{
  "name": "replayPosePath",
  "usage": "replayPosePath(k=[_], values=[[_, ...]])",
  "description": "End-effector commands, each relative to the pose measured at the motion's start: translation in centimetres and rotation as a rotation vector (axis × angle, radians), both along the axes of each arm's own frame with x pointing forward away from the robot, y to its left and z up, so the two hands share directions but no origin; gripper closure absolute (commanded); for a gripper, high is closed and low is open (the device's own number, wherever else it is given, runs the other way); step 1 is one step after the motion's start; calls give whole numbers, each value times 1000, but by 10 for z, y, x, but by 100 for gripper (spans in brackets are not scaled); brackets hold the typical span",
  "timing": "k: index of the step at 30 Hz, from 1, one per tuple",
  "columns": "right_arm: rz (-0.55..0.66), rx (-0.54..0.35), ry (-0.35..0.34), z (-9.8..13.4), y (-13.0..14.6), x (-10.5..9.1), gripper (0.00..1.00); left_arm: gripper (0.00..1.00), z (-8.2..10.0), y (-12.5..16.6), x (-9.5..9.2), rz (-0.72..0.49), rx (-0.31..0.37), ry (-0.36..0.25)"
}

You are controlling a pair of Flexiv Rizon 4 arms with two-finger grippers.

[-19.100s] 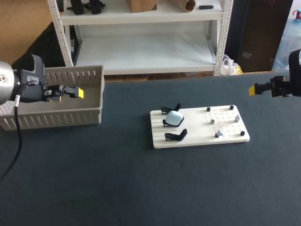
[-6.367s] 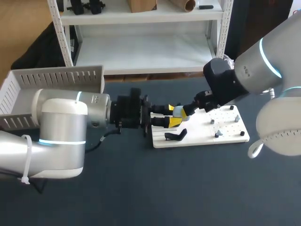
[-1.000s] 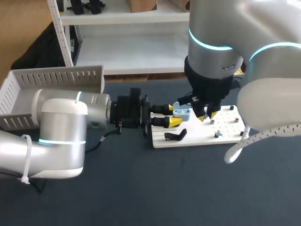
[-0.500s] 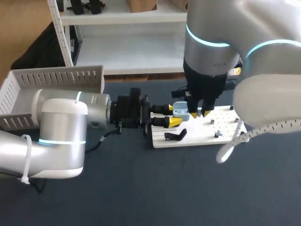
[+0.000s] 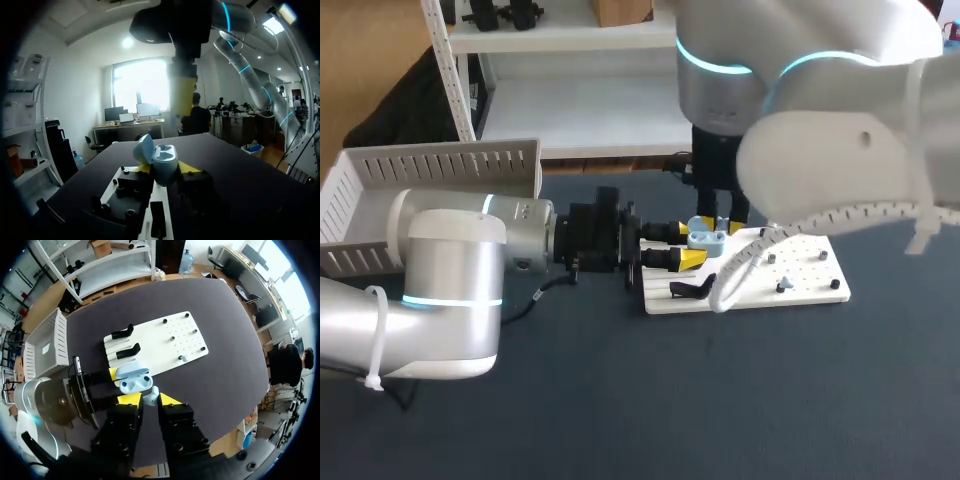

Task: Pick up each earbud case from the left stands, insert the matching earbuds, close the lid, and place the case in the box.

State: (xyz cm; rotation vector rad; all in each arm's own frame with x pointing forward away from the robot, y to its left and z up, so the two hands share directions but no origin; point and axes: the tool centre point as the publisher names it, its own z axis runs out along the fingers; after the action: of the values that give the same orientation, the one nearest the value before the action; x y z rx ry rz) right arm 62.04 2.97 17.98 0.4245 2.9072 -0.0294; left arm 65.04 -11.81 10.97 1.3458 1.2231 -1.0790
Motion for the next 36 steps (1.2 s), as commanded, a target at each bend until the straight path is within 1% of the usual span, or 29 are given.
replayPosePath(k=[1, 8, 11, 16, 24, 36], values=[[-3, -5, 0, 0, 2, 0, 100, 100, -1, 0, -1, 5, -3, -2], [-3, -5, 0, 0, 2, 0, 100, 100, -1, 0, -1, 5, -3, -2], [-8, 27, -6, 0, 7, 1, 100, 100, -1, 0, -1, 5, -3, -2], [-15, 53, -19, 1, 15, 8, 100, 100, -1, 0, -1, 5, -3, -2], [-40, 47, -2, -1, 13, 14, 100, 100, -1, 0, -1, 5, -3, -2], [-51, 47, 4, -9, 12, 15, 100, 100, -1, 0, -1, 5, -3, -2]])
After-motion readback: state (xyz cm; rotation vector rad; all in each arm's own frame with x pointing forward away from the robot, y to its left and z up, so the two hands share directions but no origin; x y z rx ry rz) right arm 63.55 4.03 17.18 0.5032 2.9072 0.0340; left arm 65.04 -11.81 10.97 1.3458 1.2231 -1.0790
